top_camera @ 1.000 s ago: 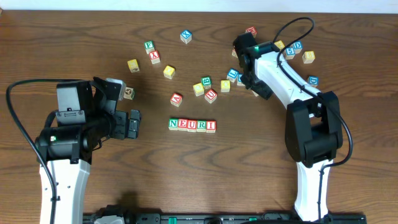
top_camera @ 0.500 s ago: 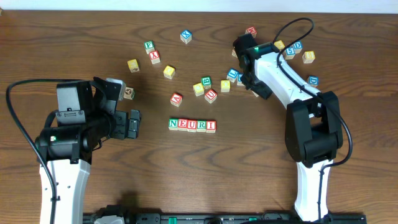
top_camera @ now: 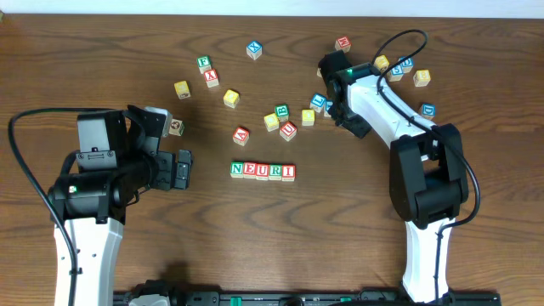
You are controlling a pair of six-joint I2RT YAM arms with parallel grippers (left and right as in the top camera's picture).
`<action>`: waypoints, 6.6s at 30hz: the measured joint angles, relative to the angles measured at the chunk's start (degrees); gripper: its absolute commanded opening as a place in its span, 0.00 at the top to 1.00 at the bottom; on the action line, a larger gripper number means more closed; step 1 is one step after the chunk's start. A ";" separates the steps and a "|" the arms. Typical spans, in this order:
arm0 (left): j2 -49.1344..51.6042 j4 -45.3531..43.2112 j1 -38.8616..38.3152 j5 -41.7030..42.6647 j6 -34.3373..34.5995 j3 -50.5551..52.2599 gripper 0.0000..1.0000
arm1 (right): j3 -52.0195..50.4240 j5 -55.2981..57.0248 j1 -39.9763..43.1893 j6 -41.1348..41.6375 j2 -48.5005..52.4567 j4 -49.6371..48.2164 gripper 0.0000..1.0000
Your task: Spell out NEURIPS
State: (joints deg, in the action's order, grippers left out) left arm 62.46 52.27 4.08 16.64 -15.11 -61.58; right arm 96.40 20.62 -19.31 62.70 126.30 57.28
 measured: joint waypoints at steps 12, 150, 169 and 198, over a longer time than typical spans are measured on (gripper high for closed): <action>0.00 -0.02 0.00 0.00 0.00 0.00 0.02 | -0.07 -0.24 0.00 0.04 0.00 -0.46 0.57; 0.00 0.00 0.00 0.00 0.00 0.00 0.02 | -34.56 -12.17 -18.14 -24.33 -27.28 -21.66 0.90; 0.00 0.00 0.00 0.00 0.00 0.00 0.02 | -34.64 -13.16 -21.49 -23.63 -25.51 -22.40 0.87; 0.00 0.00 0.00 0.00 0.00 0.00 0.02 | -37.03 -10.10 -21.49 -20.96 -25.31 -23.98 0.81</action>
State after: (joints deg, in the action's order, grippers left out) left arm 62.46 52.27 4.08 16.64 -15.11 -61.58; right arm 59.37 10.52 -40.80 41.74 100.99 33.30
